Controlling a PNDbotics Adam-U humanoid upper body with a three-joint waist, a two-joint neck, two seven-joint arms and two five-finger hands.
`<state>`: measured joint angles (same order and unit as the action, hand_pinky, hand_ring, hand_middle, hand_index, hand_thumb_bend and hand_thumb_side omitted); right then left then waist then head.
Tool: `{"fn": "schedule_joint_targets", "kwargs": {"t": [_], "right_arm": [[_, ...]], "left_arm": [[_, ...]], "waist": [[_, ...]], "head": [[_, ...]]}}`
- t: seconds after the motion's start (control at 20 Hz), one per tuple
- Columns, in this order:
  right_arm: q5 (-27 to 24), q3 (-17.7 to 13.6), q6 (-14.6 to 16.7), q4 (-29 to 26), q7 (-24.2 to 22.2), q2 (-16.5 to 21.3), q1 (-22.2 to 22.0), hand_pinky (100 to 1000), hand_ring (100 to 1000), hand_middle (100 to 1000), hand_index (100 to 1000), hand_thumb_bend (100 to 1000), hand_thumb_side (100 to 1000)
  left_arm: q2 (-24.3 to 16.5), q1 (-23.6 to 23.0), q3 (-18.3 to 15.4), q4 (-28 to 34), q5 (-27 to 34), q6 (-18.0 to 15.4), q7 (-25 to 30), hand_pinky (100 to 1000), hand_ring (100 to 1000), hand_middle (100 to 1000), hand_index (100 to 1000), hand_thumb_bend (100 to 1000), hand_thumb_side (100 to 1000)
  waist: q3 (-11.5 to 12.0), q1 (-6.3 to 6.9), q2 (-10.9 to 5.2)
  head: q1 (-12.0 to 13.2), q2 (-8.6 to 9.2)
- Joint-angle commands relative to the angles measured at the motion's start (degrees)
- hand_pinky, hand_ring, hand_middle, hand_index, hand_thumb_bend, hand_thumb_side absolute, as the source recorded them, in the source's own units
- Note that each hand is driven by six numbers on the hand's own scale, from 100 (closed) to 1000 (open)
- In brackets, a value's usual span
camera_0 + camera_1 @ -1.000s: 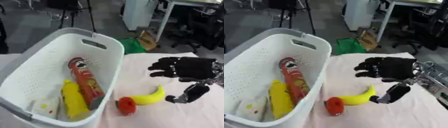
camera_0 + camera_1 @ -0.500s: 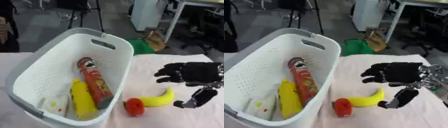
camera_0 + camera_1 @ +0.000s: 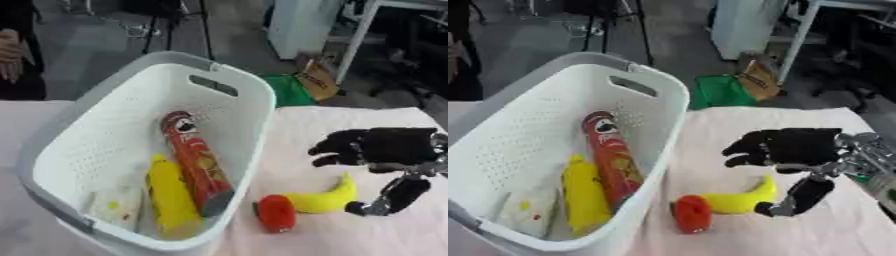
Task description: Pick up objects on the table and place them in the box.
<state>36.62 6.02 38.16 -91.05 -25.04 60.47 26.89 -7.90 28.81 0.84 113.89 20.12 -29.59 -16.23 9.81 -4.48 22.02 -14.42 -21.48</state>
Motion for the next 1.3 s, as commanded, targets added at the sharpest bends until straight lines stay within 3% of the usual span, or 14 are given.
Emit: {"fn": "schedule_joint_targets", "kwargs": {"t": [0.05, 0.55, 1.3], "right_arm": [[-1.0, -1.1, 0.3, 1.3, -0.5, 1.1, 1.2, 1000, 1000, 1000, 1000, 340, 687], [2.0, -3.4, -2.1, 9.6, 0.3, 0.0, 3.1, 1000, 1000, 1000, 1000, 333, 692], [7.2, -3.2, -0.6, 14.3, 1.8, -2.1, 1.4, 1000, 1000, 1000, 1000, 363, 668]], "left_arm": [[0.0, 0.9, 0.2, 0.7, 0.2, 0.0, 0.3, 573, 441, 554, 627, 100, 907], [0.1, 1.2, 0.2, 0.7, 0.4, 0.1, 0.5, 573, 441, 554, 627, 100, 906], [0.0, 1.4, 0.0, 0.7, 0.3, 0.0, 0.0, 575, 441, 555, 627, 100, 906]], "waist": [[0.2, 0.04, -0.90], [0.7, 0.00, -0.55], [1.1, 0.15, 0.20]], "head": [[-0.2, 0.81], [-0.6, 1.23], [-0.4, 1.36]]}}
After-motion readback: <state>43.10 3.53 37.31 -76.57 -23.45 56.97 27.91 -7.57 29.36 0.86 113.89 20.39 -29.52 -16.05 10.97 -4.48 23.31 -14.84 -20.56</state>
